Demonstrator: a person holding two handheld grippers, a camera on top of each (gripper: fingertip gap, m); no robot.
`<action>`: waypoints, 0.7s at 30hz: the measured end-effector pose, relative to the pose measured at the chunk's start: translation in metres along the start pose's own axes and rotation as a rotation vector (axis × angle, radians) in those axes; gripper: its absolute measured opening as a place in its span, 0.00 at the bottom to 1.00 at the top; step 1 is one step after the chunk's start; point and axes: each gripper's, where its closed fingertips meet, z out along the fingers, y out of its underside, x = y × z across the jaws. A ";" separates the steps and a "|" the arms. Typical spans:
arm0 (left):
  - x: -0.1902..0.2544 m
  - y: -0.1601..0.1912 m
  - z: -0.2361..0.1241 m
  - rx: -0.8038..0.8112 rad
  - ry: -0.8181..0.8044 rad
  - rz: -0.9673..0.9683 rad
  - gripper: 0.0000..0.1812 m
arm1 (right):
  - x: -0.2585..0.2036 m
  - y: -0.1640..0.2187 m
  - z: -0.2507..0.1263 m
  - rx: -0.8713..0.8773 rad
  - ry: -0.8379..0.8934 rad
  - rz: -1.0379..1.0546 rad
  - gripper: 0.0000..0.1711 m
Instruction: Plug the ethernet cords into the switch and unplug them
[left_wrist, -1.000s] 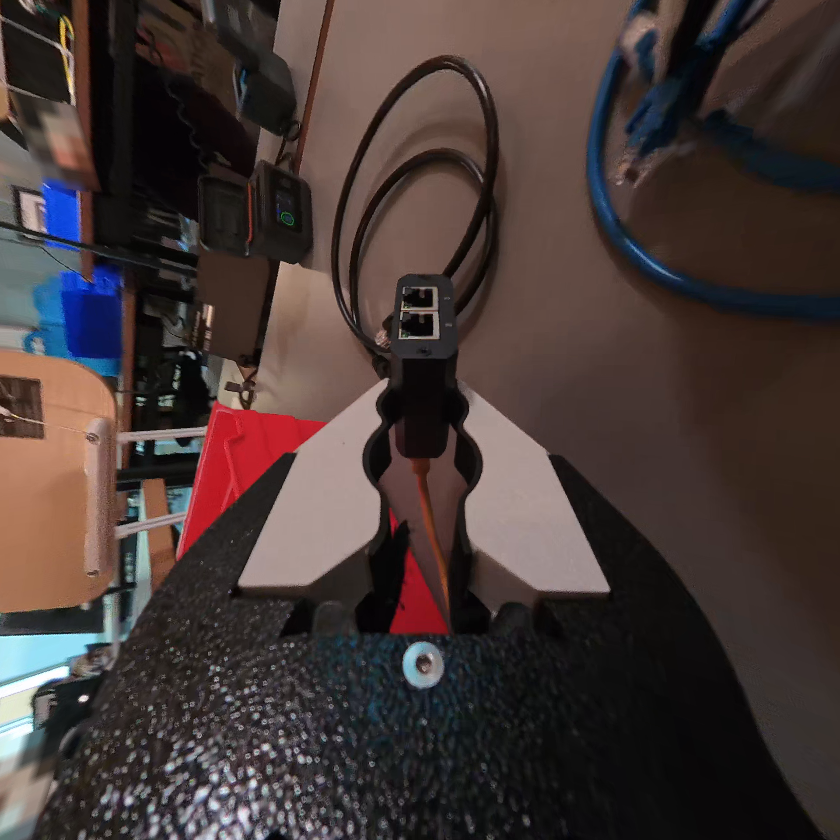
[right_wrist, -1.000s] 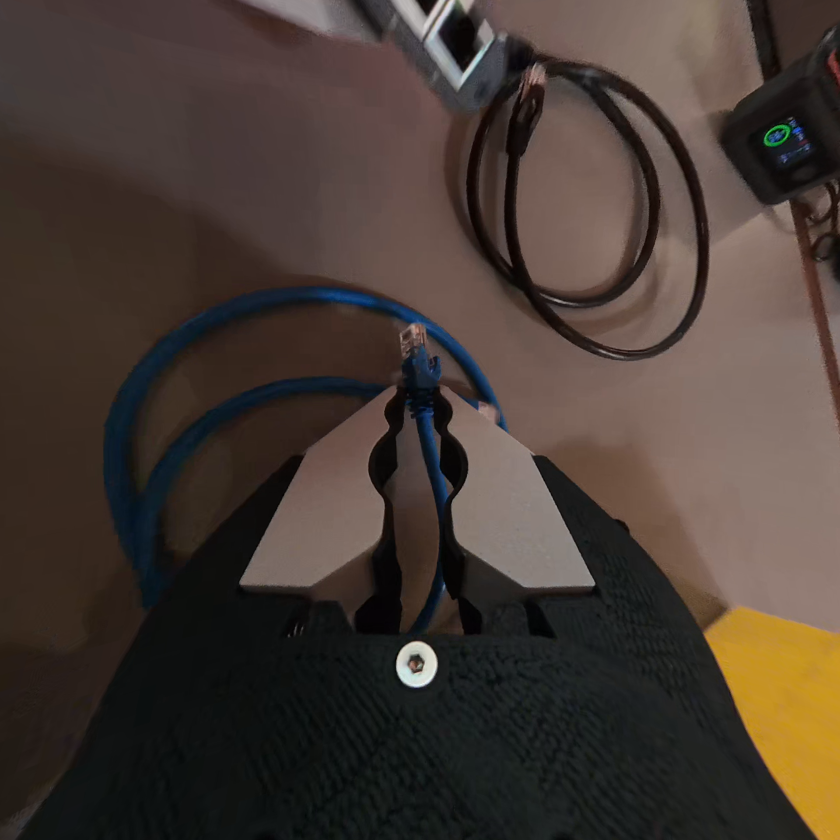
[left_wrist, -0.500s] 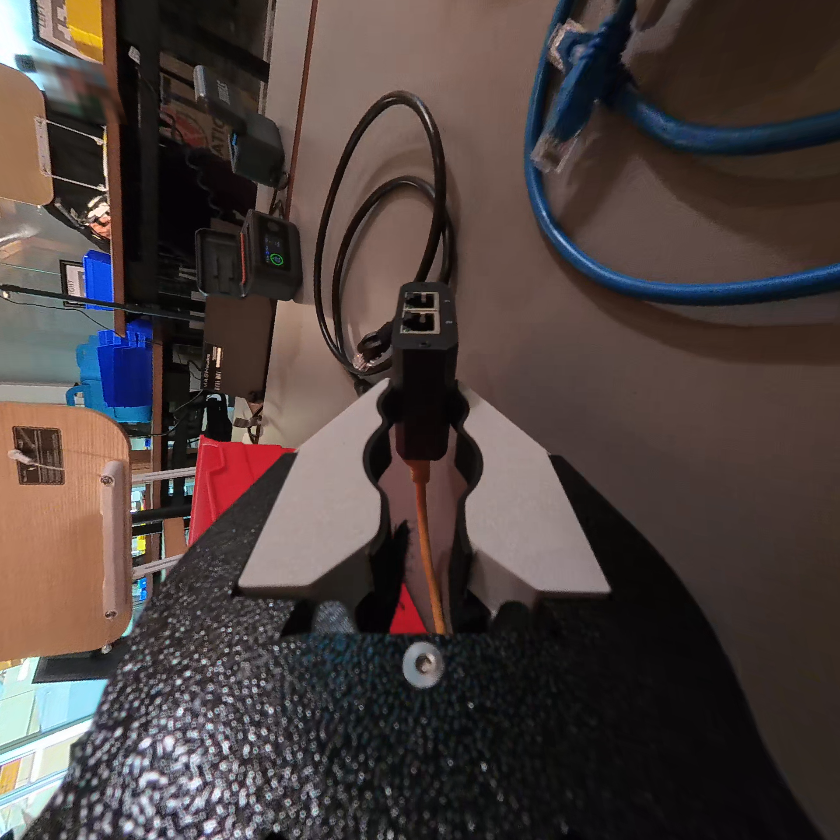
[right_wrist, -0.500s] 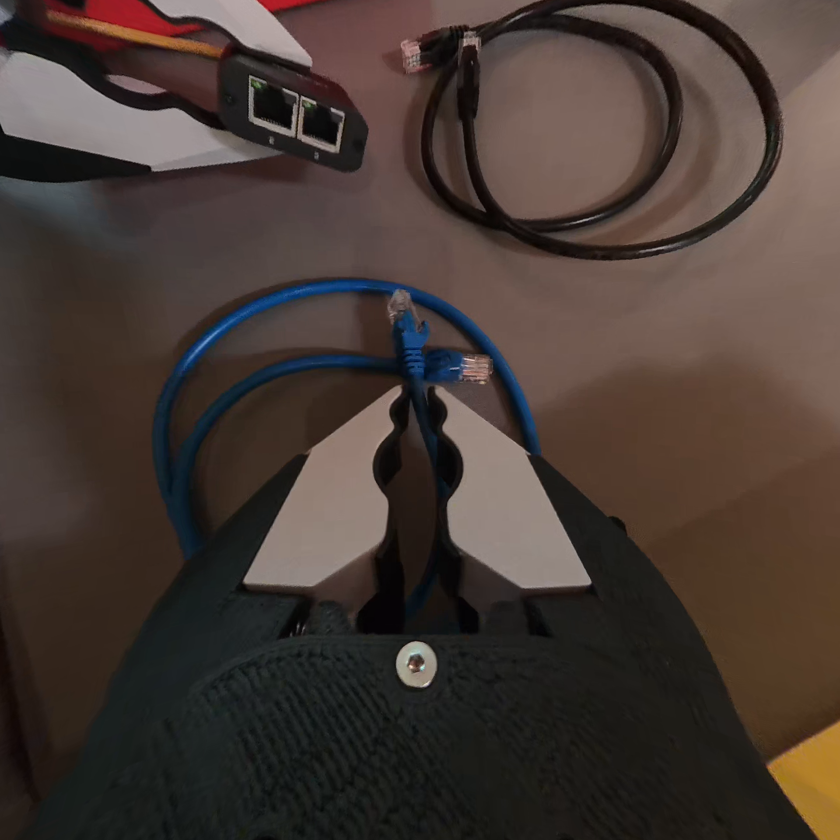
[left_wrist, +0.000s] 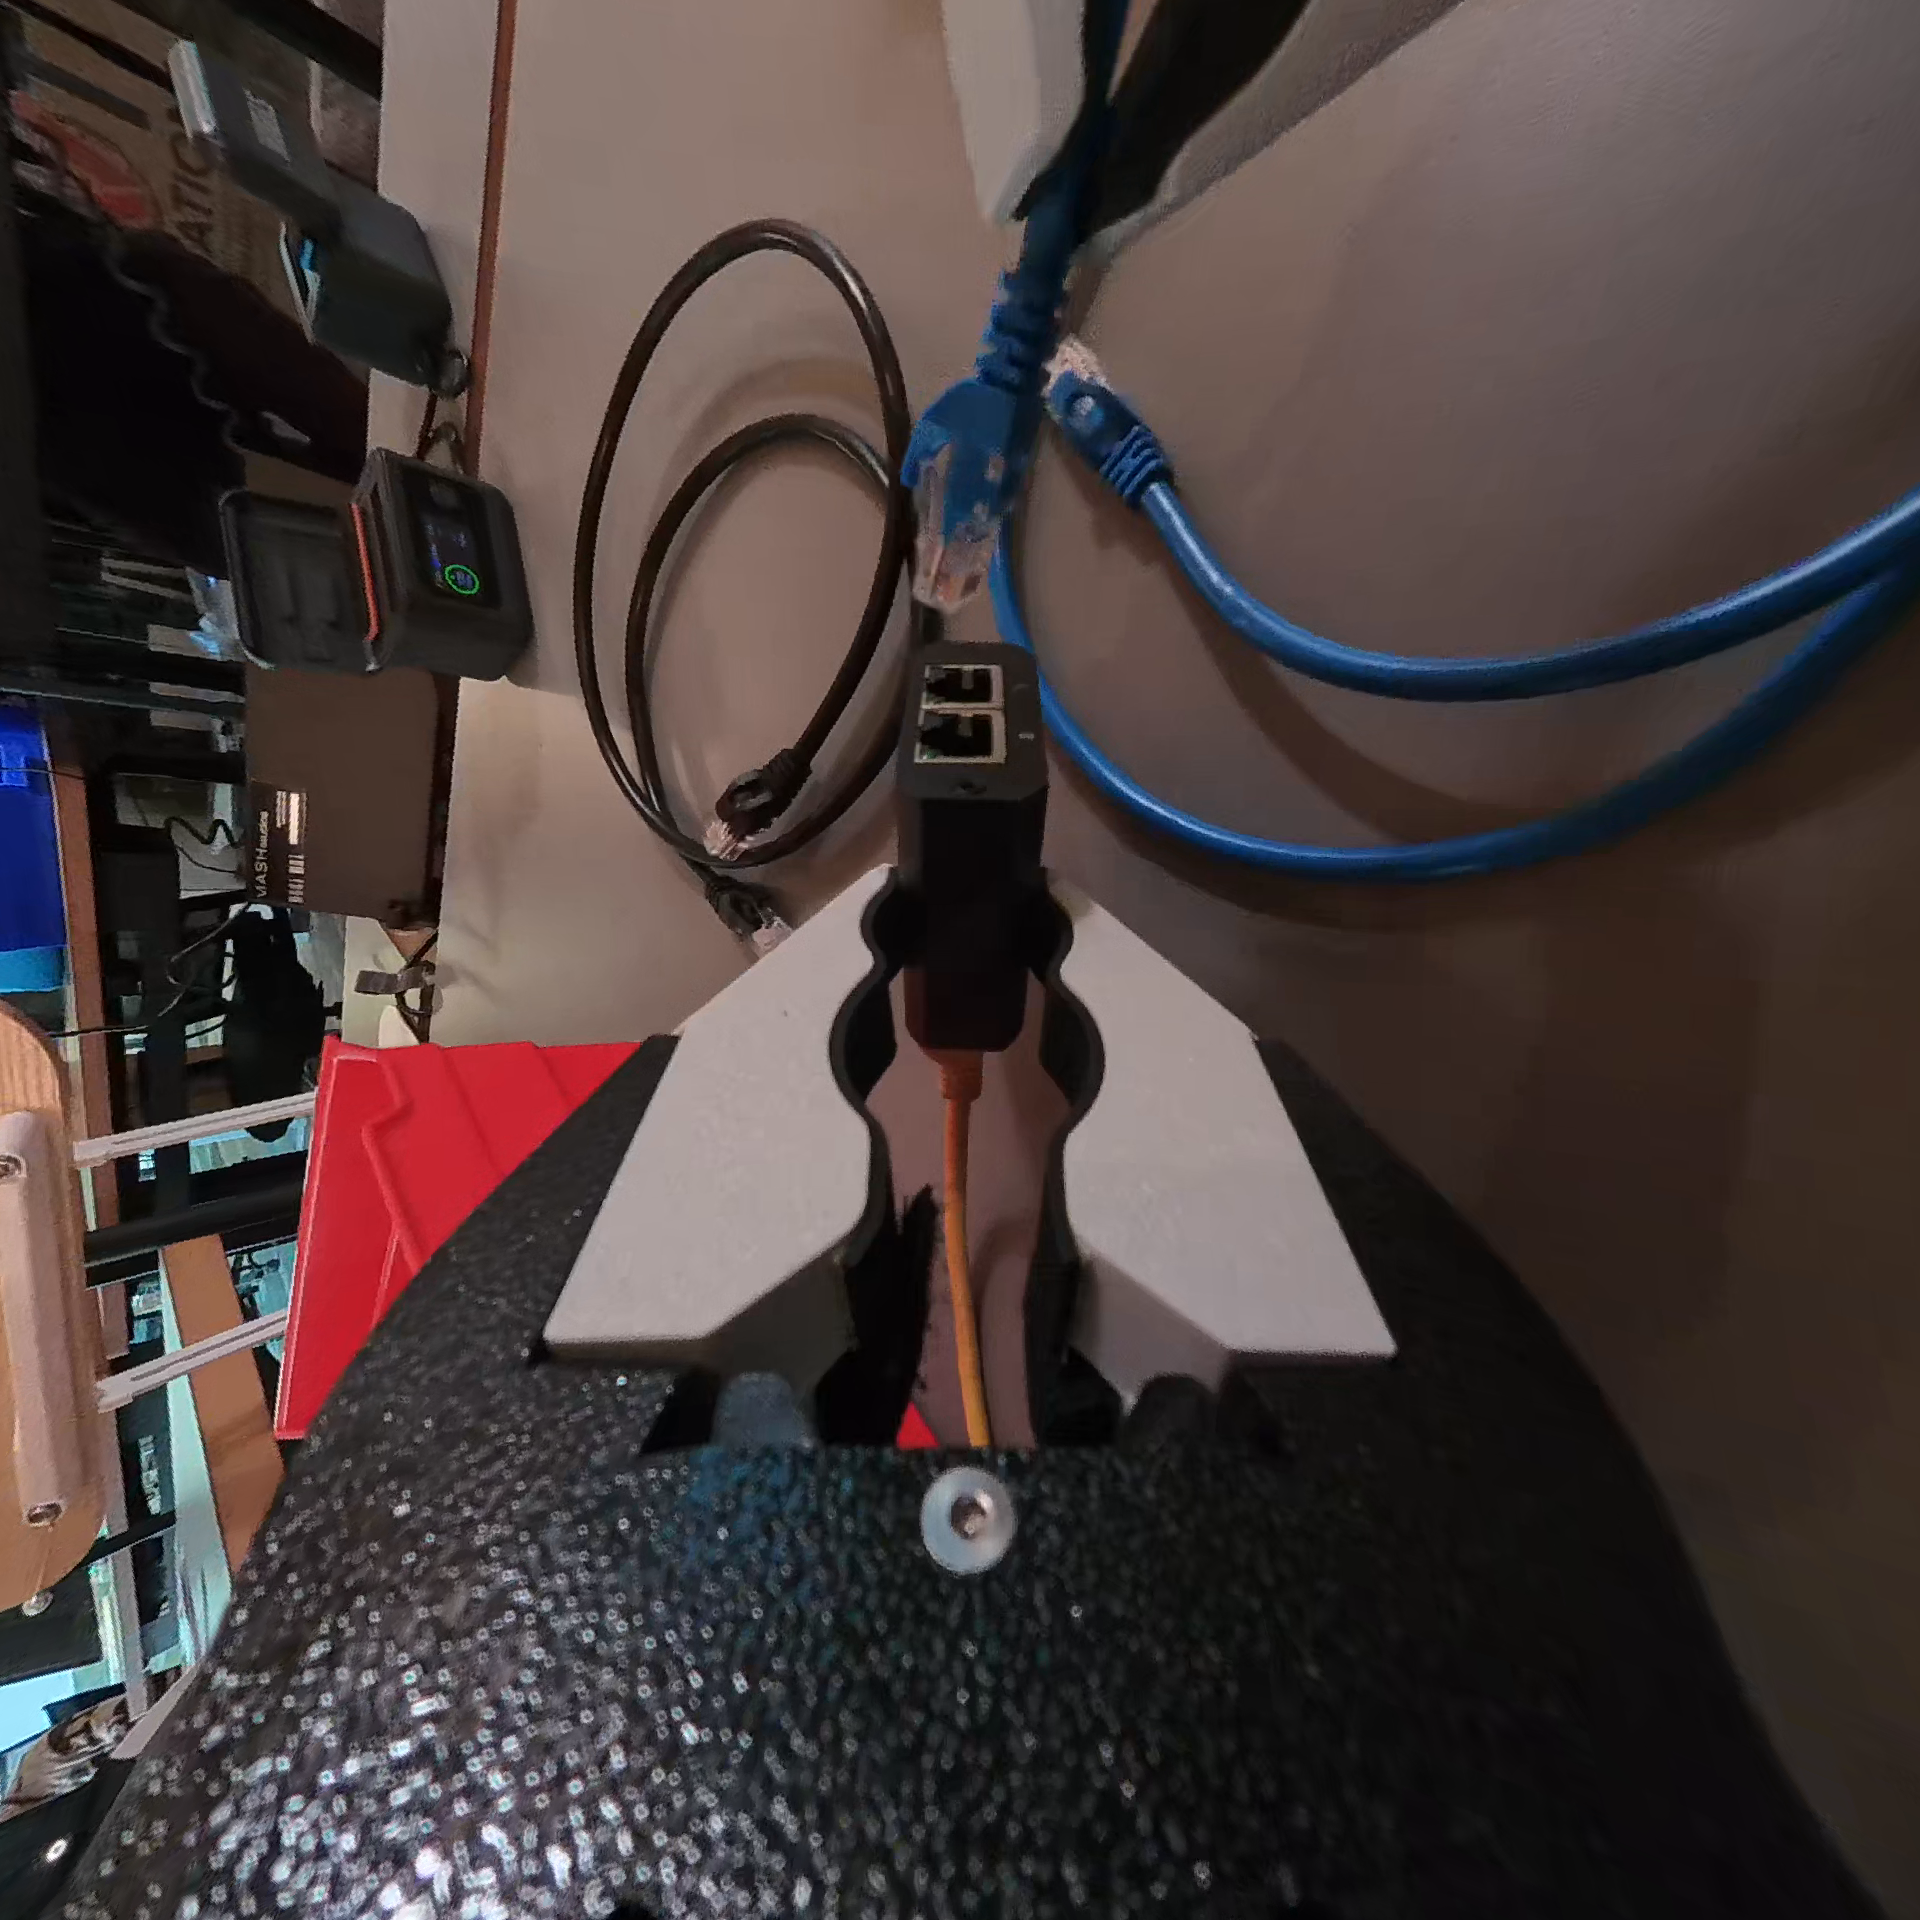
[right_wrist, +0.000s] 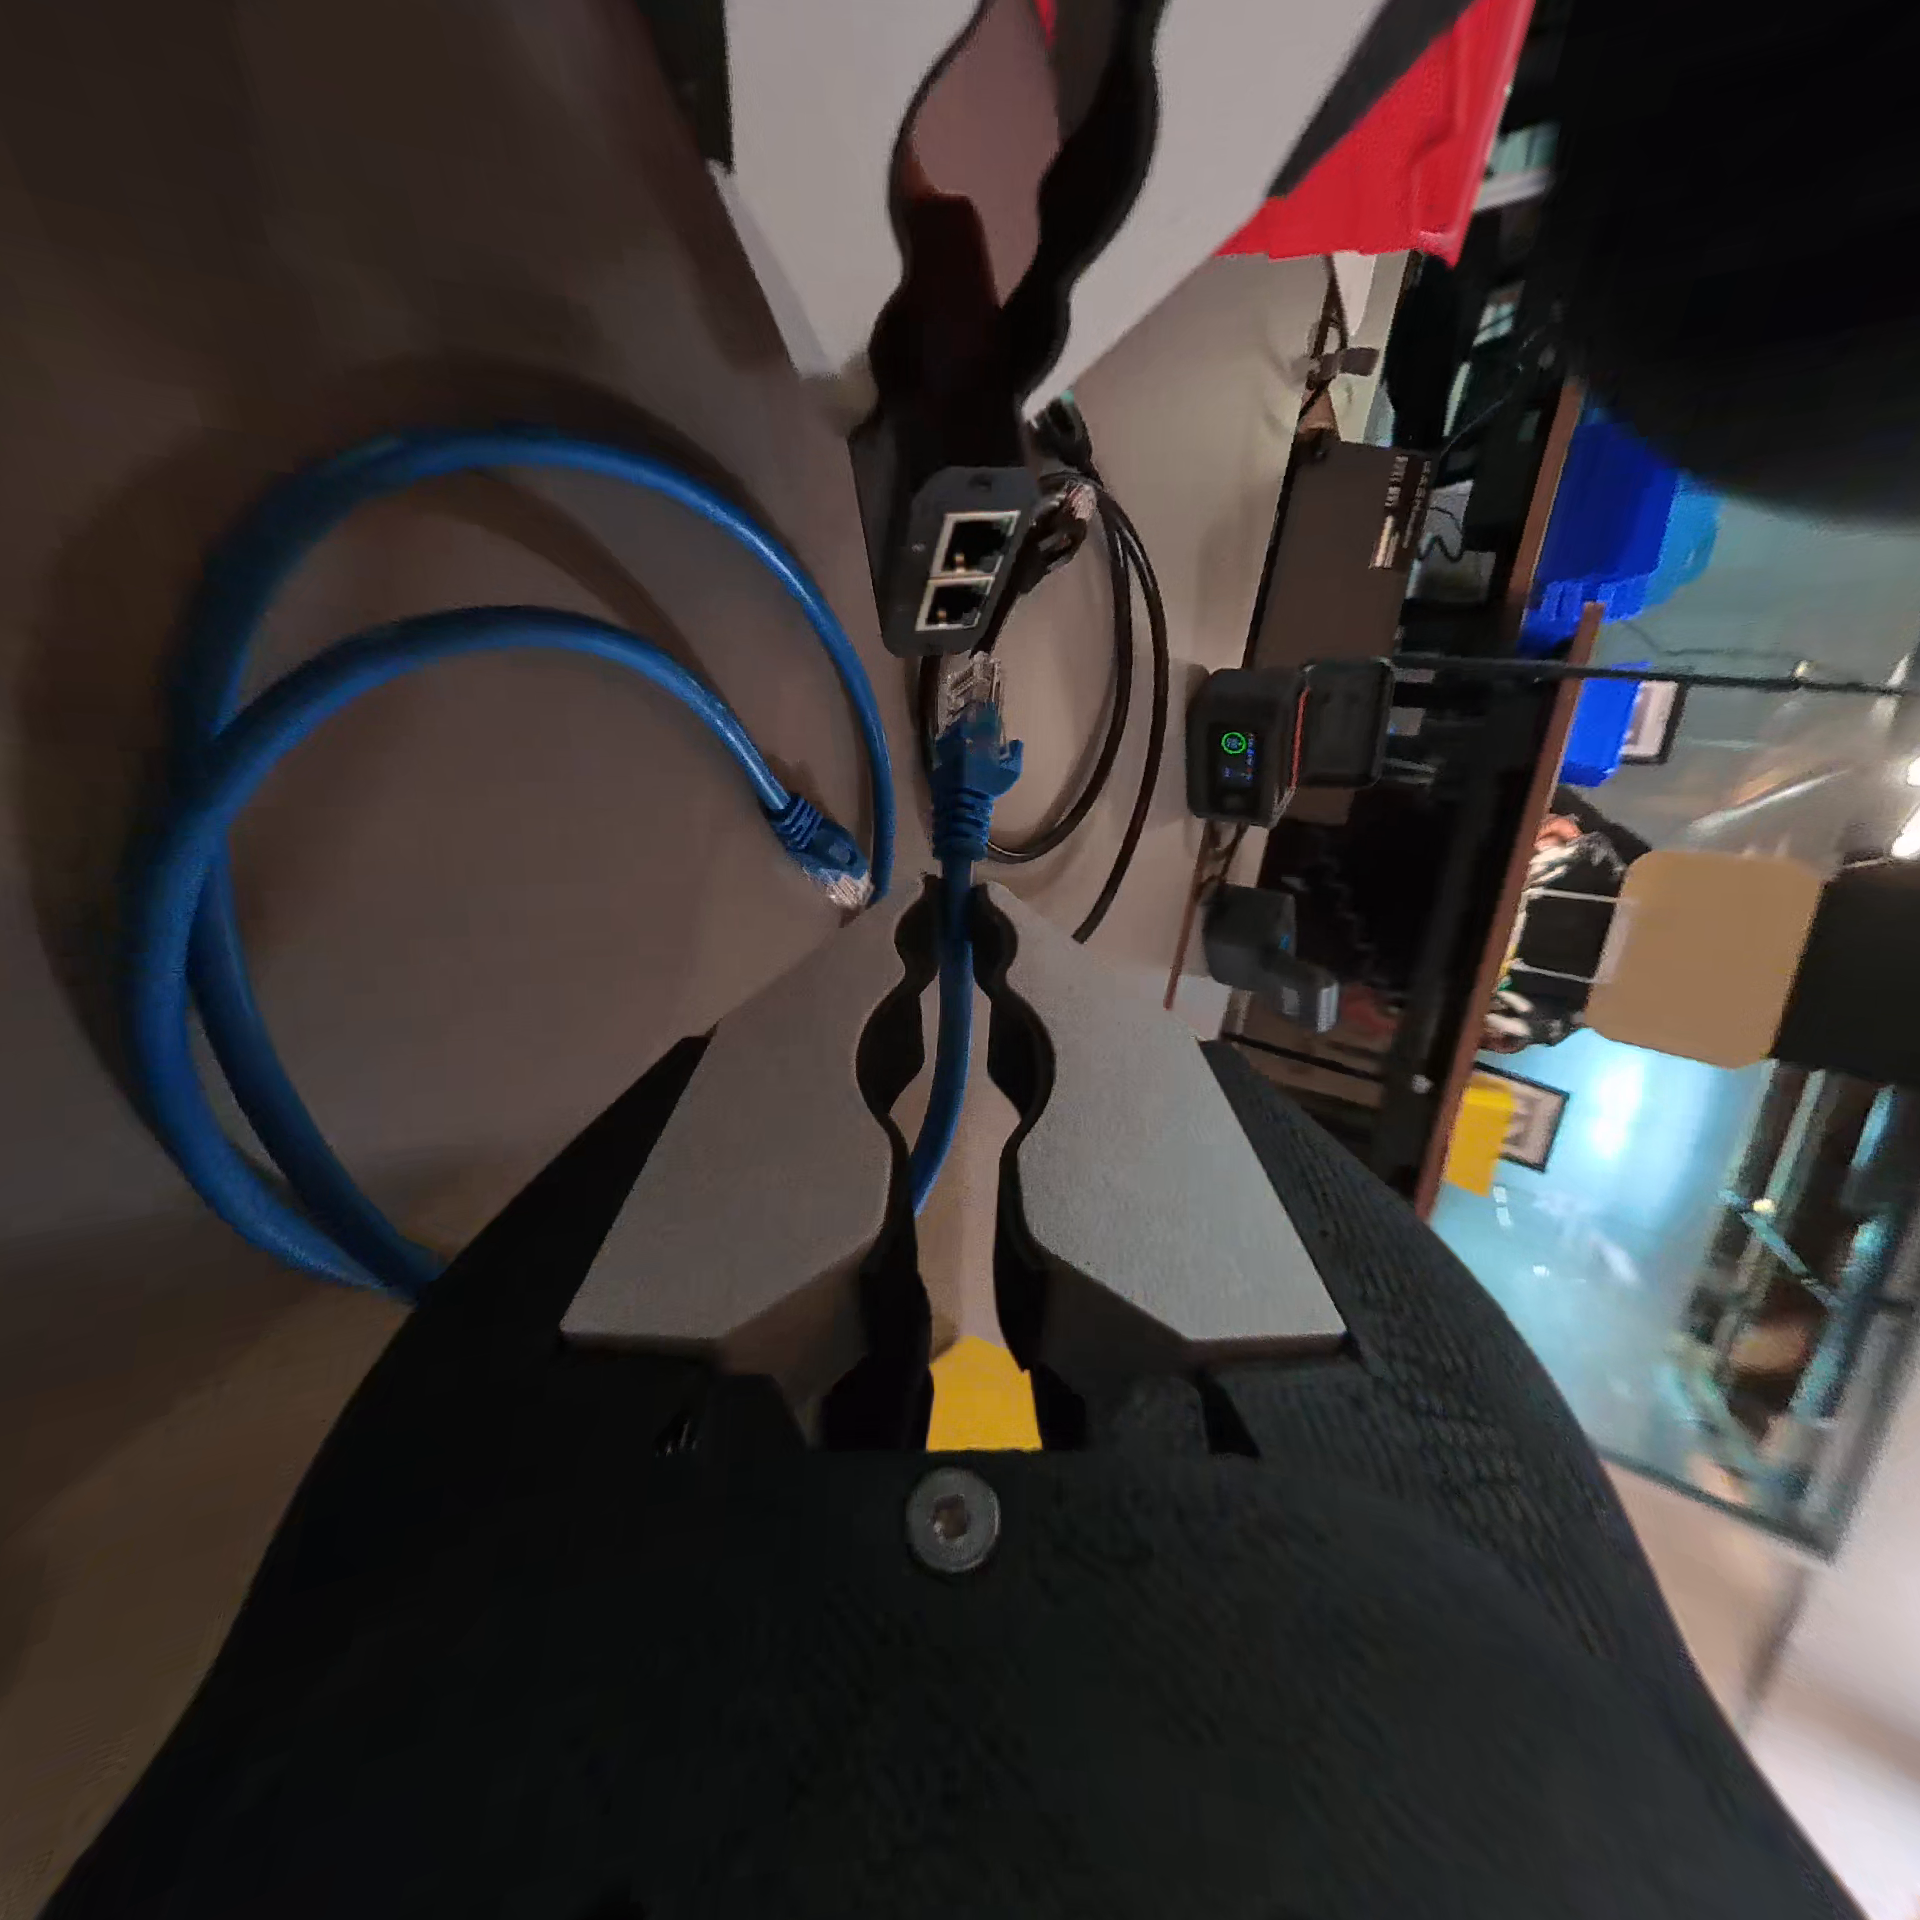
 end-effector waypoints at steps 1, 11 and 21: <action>0.001 0.000 0.000 -0.001 0.004 0.003 0.12 | 0.000 -0.001 0.001 -0.005 0.002 -0.029 0.02; 0.003 -0.002 0.001 -0.006 0.027 0.010 0.12 | -0.005 -0.006 0.005 -0.014 -0.013 -0.158 0.02; 0.004 0.000 0.003 -0.034 0.033 0.028 0.12 | -0.005 -0.009 0.007 -0.034 -0.026 -0.171 0.02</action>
